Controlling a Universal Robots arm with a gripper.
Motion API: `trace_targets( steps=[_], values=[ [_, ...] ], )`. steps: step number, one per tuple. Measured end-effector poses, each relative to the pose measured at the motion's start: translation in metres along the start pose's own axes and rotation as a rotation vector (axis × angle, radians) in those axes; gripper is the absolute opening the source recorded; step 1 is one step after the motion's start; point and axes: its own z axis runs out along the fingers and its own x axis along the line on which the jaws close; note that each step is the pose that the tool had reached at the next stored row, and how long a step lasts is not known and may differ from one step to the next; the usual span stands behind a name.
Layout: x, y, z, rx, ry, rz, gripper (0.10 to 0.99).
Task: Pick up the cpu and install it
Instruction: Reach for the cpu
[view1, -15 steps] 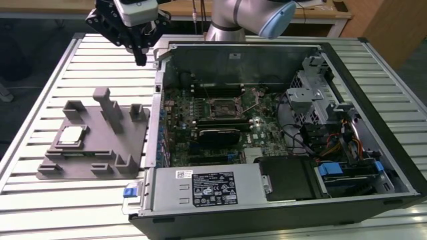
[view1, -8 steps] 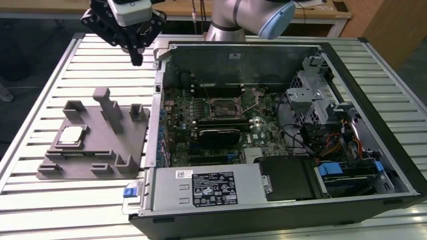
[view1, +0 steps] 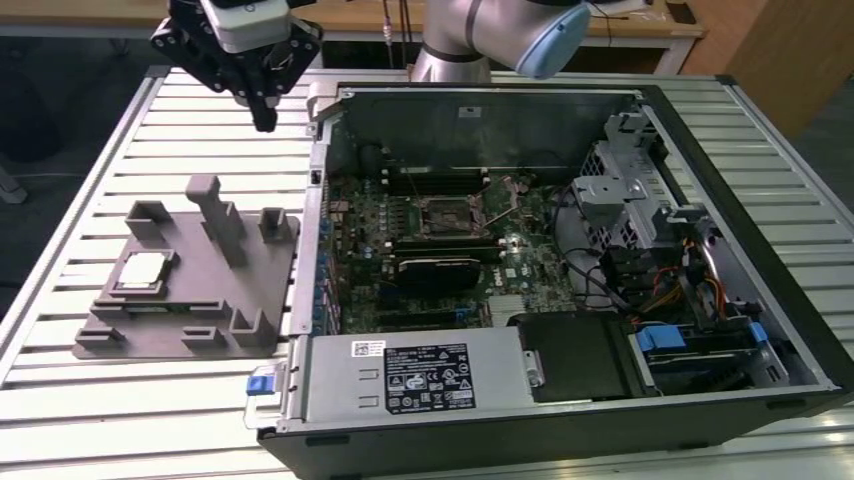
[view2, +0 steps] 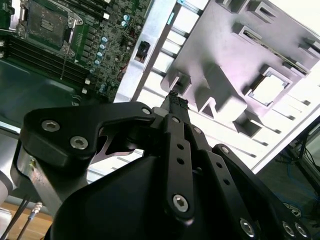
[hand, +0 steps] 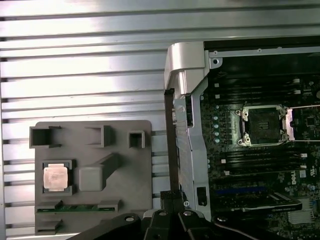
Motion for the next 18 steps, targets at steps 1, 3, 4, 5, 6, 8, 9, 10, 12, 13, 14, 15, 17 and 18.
trace_targets(
  steps=[1, 3, 4, 5, 6, 8, 9, 10, 12, 13, 14, 15, 17, 18],
  values=[
    [0.0009, -0.0001, -0.0001, 0.000, 0.0001, 0.000, 0.106],
    [0.0026, -0.0002, -0.0001, 0.000, 0.0000, 0.000, 0.106],
    [0.0034, -0.0003, -0.0001, 0.000, 0.0001, 0.000, 0.106],
    [0.0042, -0.0003, -0.0001, 0.000, 0.0001, 0.000, 0.106],
    [0.0049, -0.0004, -0.0001, 0.000, 0.0000, 0.000, 0.106],
    [0.0063, -0.0005, -0.0002, 0.000, 0.0001, 0.000, 0.106],
    [0.0069, -0.0005, -0.0002, 0.000, 0.0001, 0.000, 0.106],
    [0.0077, -0.0006, -0.0002, 0.000, 0.0001, 0.000, 0.106],
    [0.0093, -0.0007, -0.0002, 0.000, 0.0000, 0.000, 0.106],
    [0.0103, -0.0008, -0.0002, 0.000, 0.0000, 0.000, 0.106],
    [0.0114, -0.0009, -0.0003, 0.000, 0.0001, 0.000, 0.106],
    [0.0126, -0.0010, -0.0003, 0.000, 0.0001, 0.000, 0.106],
    [0.0150, -0.0011, -0.0003, 0.000, 0.0000, 0.000, 0.106],
    [0.0162, -0.0012, -0.0004, 0.000, 0.0001, 0.000, 0.106]
  ],
)
